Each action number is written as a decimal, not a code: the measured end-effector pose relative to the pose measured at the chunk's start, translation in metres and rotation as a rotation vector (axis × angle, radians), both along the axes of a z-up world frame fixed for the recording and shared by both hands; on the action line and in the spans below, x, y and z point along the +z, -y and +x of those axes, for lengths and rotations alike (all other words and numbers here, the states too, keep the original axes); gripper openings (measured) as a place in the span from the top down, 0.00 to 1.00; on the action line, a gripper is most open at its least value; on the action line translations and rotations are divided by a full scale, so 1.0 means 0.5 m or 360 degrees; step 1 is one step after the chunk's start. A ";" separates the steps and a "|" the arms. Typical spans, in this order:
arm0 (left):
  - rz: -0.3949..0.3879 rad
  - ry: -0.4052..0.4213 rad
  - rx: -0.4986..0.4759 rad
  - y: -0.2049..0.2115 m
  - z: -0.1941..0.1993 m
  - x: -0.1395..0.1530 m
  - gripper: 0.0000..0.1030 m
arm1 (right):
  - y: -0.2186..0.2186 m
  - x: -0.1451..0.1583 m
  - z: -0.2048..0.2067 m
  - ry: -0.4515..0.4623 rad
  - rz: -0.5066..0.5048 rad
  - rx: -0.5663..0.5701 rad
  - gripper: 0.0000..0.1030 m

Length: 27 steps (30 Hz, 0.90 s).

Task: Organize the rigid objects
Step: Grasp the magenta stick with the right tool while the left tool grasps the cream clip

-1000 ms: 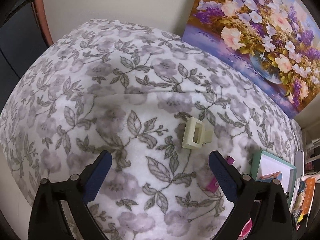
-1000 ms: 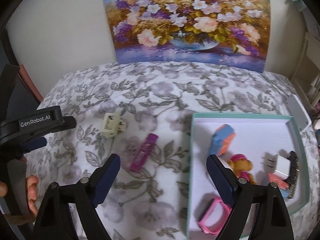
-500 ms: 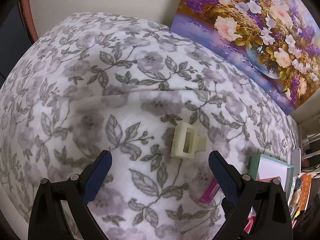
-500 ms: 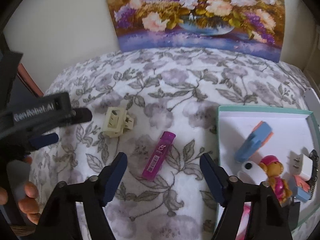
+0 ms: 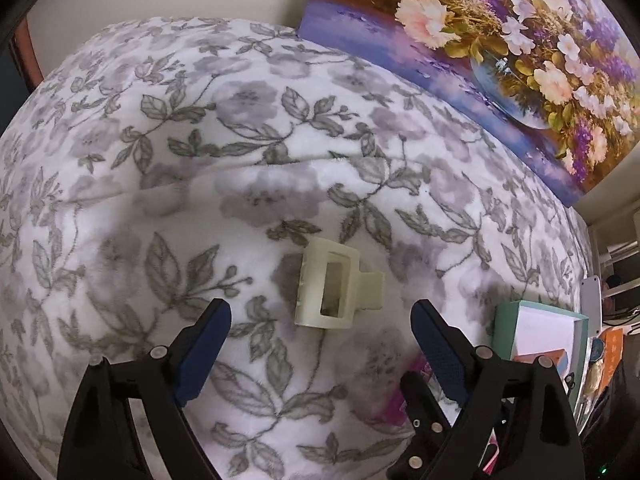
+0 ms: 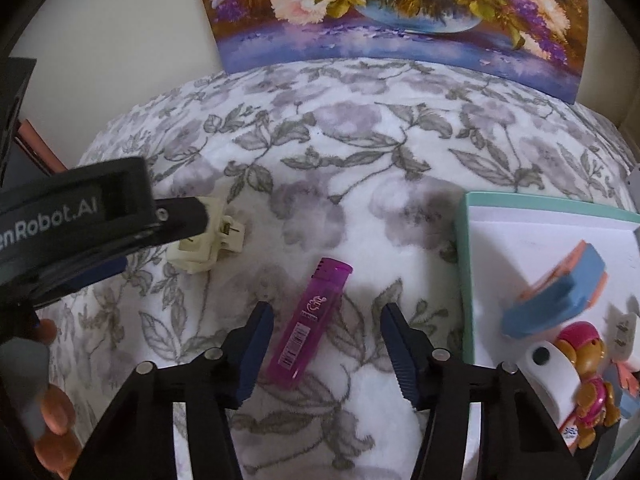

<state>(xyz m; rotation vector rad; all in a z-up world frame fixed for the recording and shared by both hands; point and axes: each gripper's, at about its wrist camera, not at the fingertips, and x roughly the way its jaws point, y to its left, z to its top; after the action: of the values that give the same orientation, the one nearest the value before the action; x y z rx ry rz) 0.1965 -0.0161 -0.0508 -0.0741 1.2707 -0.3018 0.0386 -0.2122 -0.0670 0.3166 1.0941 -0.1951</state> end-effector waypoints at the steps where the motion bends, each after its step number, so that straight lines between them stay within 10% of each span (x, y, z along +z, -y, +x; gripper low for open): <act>1: 0.0006 0.0001 -0.0006 0.004 0.001 -0.002 0.11 | -0.002 -0.004 0.004 -0.0006 -0.0003 0.0004 0.45; 11: 0.0054 0.0028 -0.0026 0.021 0.016 -0.031 0.11 | -0.007 -0.022 0.027 -0.0036 -0.0060 0.0030 0.55; 21: 0.0055 0.0006 -0.0050 0.036 0.024 -0.055 0.50 | 0.001 -0.025 0.037 -0.0012 -0.0099 0.0028 0.61; 27: 0.0030 -0.0027 -0.0023 0.025 0.024 -0.053 0.50 | 0.009 -0.024 0.034 -0.0014 -0.0099 0.0018 0.70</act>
<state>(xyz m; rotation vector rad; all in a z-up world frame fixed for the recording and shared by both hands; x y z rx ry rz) 0.2083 -0.0286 -0.0772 -0.0511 1.2913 -0.3022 0.0555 -0.2165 -0.0789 0.2537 1.0959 -0.2201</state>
